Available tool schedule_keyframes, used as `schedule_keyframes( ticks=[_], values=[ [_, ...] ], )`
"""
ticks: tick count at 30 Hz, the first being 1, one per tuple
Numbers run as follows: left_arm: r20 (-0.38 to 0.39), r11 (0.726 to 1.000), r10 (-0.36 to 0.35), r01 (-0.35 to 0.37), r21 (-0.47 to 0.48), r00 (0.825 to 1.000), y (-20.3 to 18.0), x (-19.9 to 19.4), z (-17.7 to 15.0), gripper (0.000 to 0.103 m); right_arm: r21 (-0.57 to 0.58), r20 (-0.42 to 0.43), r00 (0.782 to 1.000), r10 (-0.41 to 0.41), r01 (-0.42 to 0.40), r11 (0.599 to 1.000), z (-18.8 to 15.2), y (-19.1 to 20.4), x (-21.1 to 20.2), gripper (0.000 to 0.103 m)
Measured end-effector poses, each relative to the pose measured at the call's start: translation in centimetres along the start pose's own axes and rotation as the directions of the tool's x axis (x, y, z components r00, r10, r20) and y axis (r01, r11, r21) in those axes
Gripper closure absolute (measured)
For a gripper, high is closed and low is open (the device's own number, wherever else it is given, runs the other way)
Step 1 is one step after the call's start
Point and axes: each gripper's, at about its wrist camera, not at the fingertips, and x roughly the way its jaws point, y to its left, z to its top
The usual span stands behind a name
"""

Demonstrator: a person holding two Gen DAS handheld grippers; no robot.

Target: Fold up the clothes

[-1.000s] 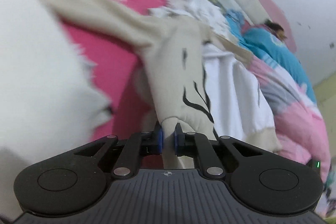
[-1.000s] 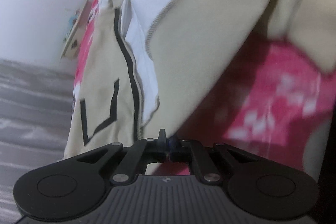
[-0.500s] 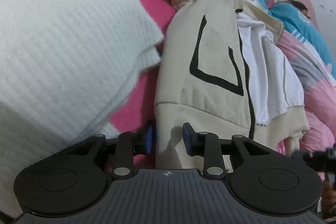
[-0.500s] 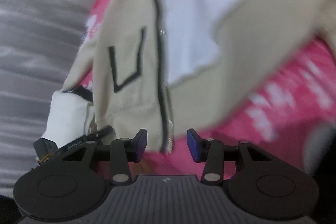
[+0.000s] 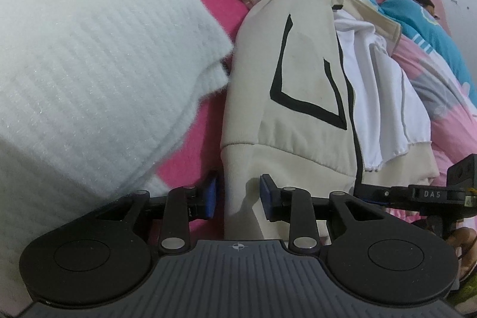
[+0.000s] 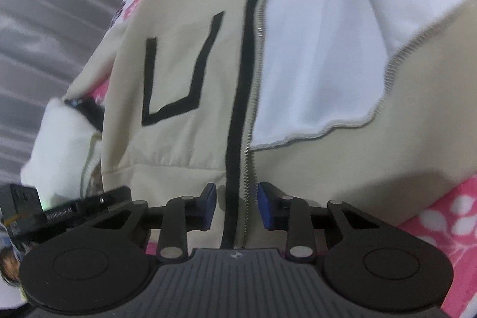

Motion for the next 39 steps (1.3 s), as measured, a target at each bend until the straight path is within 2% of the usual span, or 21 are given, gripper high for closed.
schedule_keyframes(
  ticks=[2,4,6,11,13,17,20,24,26,29,33,39],
  values=[
    [-0.007,1.000,-0.007,0.007,0.006,1.000,0.0,0.0,0.0,0.073,-0.070,0.001,0.999,-0.032,0.032,0.997,-0.4,0.9,0.3,0.079],
    [-0.015,1.000,-0.014,0.014,0.011,1.000,0.0,-0.1,0.0,0.073,-0.132,0.018,0.998,-0.056,0.058,0.990,-0.7,1.6,0.5,0.089],
    [-0.023,1.000,-0.022,0.022,0.017,1.000,0.1,-0.1,0.0,0.073,-0.120,0.034,0.998,-0.044,0.048,0.992,-0.5,1.4,-0.1,0.095],
    [-0.043,0.999,-0.040,0.041,0.030,0.998,0.1,-0.1,-0.1,0.072,-0.187,0.146,0.986,-0.078,0.104,0.977,0.7,2.6,-2.7,0.095],
    [-0.044,0.998,-0.033,0.035,0.046,0.998,-0.1,-0.1,-0.2,0.071,-0.226,0.150,0.982,-0.114,0.146,0.963,1.2,2.9,-2.5,0.095],
    [-0.045,0.997,-0.018,0.021,0.077,0.999,-0.4,0.0,-0.4,0.072,-0.266,0.097,0.983,-0.155,0.176,0.948,0.9,3.3,-0.9,0.095],
    [-0.052,0.995,-0.007,0.012,0.095,0.999,-0.6,0.1,-0.5,0.072,-0.297,0.108,0.976,-0.191,0.215,0.930,0.4,3.6,-0.7,0.095],
    [-0.051,0.987,0.032,-0.023,0.161,0.998,-1.4,0.3,-0.5,0.070,-0.349,0.123,0.955,-0.269,0.296,0.889,-0.3,3.3,0.7,0.093],
    [-0.048,0.981,0.064,-0.053,0.188,0.997,-2.0,0.1,-0.6,0.070,-0.349,0.136,0.952,-0.275,0.306,0.886,-0.4,3.5,0.8,0.091],
    [-0.032,0.970,0.121,-0.111,0.218,0.992,-2.6,-0.8,-0.7,0.068,-0.371,0.179,0.944,-0.278,0.326,0.869,0.2,4.4,0.0,0.078],
    [0.028,0.960,0.163,-0.165,0.227,0.986,-3.0,-2.7,-0.7,0.065,-0.401,0.240,0.930,-0.277,0.355,0.844,1.1,5.8,-1.3,0.076],
    [0.098,0.969,0.134,-0.151,0.195,0.986,-4.5,-4.1,1.9,0.065,-0.441,0.330,0.905,-0.270,0.400,0.803,2.4,7.8,-3.1,0.076]
  ],
)
